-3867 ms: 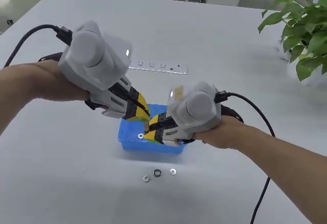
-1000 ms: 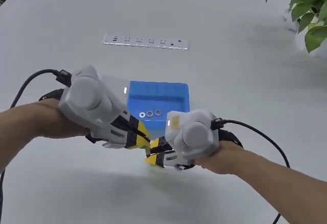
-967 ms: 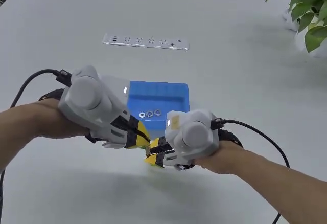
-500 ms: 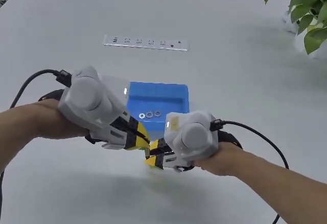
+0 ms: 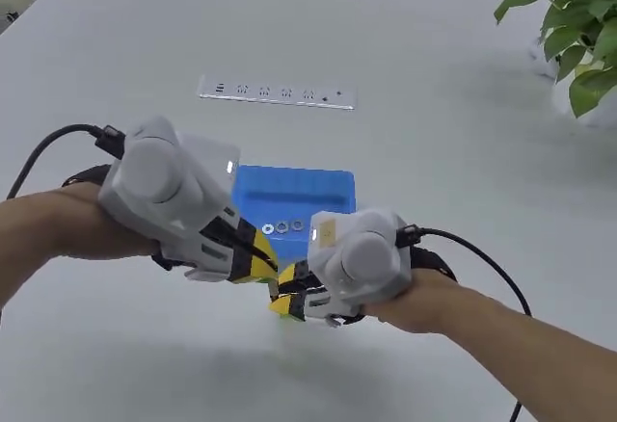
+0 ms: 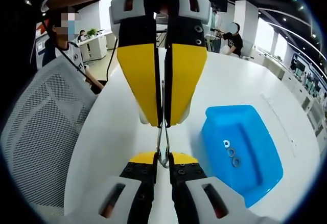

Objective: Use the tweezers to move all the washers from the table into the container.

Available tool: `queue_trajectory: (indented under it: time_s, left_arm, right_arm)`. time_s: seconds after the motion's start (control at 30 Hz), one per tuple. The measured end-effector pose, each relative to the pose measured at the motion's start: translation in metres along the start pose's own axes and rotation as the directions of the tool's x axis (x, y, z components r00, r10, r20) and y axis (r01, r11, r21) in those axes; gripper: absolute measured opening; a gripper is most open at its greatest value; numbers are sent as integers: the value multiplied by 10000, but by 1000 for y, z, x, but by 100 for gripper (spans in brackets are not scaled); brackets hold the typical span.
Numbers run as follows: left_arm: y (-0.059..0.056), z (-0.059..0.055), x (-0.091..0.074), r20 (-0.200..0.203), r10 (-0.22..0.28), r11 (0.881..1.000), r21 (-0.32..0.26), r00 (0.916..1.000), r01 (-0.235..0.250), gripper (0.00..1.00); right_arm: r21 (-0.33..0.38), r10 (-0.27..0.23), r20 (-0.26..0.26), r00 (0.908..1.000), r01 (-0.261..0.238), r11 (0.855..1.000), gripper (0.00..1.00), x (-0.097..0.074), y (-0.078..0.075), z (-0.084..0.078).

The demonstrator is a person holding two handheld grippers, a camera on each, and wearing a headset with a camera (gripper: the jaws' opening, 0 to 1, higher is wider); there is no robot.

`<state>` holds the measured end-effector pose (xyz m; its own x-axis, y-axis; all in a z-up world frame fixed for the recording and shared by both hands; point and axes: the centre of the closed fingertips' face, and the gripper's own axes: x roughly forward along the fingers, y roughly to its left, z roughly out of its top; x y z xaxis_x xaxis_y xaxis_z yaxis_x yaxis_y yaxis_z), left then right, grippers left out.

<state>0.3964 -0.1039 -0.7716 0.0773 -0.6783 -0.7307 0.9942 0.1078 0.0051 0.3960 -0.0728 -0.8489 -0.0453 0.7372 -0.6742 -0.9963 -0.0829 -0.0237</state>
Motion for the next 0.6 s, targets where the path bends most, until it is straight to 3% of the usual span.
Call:
queue_trajectory:
  time_s: [0.6]
  left_arm:
    - [16,16,-18,16,152,9995,281,9999,-152,5]
  right_arm:
    - [-157,-343,229,9991,347,9993,11,-16,-17,20]
